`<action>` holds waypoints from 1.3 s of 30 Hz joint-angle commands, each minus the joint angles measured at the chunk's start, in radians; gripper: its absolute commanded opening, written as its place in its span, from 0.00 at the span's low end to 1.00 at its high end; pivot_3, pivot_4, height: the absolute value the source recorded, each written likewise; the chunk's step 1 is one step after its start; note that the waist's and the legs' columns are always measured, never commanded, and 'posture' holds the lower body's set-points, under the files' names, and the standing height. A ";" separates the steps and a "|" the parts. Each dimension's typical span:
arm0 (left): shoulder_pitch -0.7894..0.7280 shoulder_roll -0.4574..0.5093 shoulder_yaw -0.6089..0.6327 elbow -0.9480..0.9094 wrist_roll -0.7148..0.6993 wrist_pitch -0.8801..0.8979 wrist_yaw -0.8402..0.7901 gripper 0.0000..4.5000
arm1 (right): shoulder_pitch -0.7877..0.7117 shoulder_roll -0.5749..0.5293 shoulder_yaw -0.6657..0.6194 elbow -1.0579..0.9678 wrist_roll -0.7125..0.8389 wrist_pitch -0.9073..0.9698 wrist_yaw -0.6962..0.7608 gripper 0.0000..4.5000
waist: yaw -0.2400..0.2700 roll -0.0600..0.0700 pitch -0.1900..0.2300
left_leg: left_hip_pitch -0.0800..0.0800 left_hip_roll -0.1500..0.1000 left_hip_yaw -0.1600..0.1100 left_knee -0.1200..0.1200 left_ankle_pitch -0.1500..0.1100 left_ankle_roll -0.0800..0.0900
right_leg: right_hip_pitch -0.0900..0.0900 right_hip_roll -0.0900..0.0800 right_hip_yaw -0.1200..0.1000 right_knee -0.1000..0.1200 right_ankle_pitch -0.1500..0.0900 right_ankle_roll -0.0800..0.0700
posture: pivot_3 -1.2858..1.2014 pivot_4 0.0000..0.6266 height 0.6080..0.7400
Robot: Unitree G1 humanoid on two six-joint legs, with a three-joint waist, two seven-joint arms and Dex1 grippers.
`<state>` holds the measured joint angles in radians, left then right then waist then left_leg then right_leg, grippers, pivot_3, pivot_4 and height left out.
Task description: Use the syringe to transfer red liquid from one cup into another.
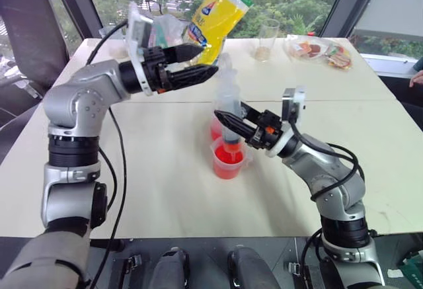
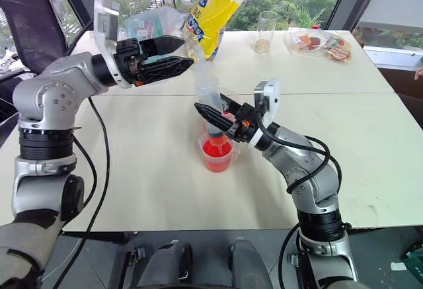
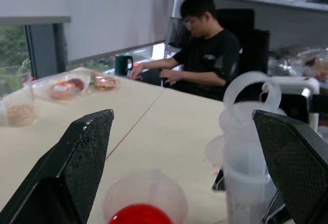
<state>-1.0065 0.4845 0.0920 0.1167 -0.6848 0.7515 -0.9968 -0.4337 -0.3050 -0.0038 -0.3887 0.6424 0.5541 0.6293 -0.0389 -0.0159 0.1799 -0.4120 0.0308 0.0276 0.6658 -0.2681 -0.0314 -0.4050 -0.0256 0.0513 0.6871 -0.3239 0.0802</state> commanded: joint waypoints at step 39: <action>0.068 -0.107 -0.158 -0.110 0.061 -0.035 -0.094 0.01 | -0.162 -0.008 -0.067 -0.006 0.074 0.025 -0.024 0.31 | -0.001 0.000 0.000 | 0.000 0.000 0.000 0.000 0.000 0.000 | 0.000 0.000 0.000 0.000 0.000 0.000 | 0.52 0.24 1.00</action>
<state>-0.9645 0.4011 0.0496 0.0566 -0.6199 0.6876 -1.0401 -0.5119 -0.3252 -0.0144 -0.3381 0.6675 0.6088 0.6335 -0.0403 -0.0159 0.1800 -0.4119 0.0309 0.0276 0.6660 -0.2681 -0.0314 -0.4048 -0.0255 0.0514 0.6871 -0.3239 0.0802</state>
